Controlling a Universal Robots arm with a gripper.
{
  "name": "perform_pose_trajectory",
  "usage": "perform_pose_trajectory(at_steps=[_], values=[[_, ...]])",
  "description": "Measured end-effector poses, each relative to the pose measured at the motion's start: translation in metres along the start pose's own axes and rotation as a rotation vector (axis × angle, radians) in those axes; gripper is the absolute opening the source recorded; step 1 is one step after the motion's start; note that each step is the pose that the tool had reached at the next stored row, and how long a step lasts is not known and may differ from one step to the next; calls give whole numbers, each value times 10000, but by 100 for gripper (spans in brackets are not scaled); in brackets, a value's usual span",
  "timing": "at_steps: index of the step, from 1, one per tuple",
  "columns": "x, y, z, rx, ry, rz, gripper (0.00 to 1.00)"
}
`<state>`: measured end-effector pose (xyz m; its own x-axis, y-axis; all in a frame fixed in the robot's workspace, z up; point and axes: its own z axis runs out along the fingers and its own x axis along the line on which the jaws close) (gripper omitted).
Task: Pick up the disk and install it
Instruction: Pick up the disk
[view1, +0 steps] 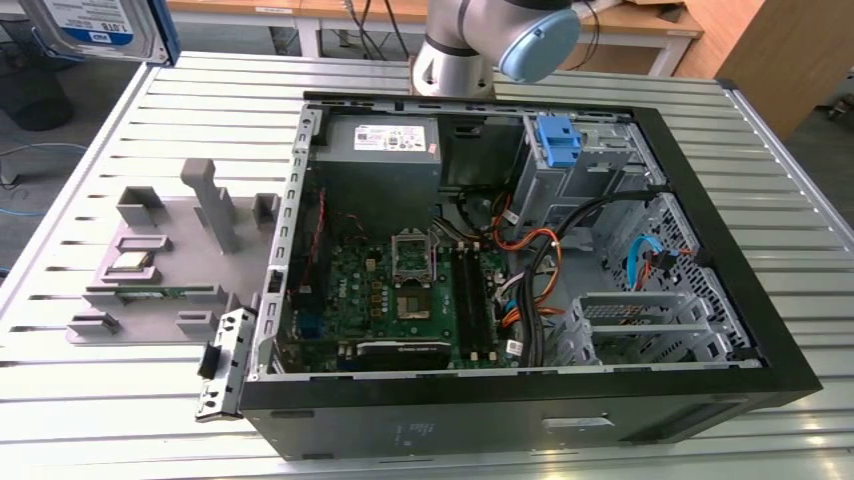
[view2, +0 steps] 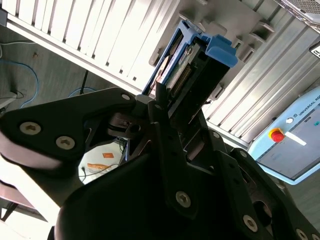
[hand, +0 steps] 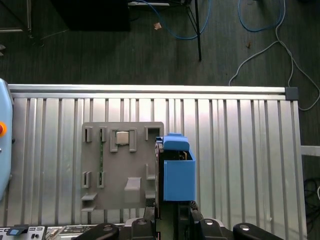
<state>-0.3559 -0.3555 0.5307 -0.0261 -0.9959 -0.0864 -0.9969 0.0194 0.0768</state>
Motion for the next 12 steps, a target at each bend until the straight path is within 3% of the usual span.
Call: perform_pose_trajectory(at_steps=[12], values=[[-1,-38,-3,-1,1,-2,35]])
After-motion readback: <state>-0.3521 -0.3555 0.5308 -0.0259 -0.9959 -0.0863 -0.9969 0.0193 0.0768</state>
